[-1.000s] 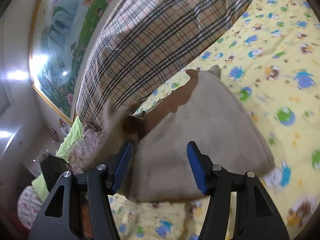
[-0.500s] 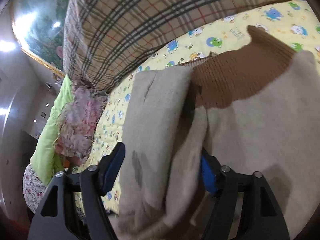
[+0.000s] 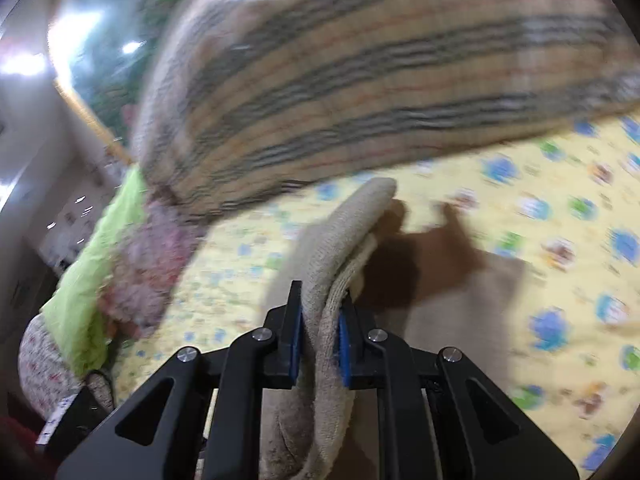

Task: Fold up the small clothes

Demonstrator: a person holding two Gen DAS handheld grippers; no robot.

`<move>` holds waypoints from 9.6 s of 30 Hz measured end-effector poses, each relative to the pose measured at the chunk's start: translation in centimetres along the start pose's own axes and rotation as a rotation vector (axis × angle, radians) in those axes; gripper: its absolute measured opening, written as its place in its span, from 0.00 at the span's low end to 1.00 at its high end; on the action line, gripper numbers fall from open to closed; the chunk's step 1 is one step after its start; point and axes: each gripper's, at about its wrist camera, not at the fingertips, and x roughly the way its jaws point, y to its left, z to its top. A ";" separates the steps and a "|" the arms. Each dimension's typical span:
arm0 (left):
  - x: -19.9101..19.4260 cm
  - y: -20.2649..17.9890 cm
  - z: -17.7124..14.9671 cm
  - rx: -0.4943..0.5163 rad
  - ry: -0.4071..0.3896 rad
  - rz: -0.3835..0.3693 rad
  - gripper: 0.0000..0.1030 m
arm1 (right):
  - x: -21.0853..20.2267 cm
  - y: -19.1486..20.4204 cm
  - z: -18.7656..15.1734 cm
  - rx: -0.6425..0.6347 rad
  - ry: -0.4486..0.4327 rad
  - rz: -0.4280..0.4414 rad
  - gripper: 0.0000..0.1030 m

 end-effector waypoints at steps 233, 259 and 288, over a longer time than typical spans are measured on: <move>-28.3 18.0 -20.3 -0.303 0.119 0.494 0.66 | 0.4 13.3 -28.1 -0.085 0.033 -0.163 0.03; -34.8 9.7 -26.8 -0.312 0.013 0.347 0.86 | -7.1 15.7 -36.9 -0.100 -0.126 -0.177 0.70; -36.6 12.1 -22.7 -0.140 -0.088 0.687 0.99 | -7.3 21.7 -35.2 -0.381 -0.292 -0.352 1.00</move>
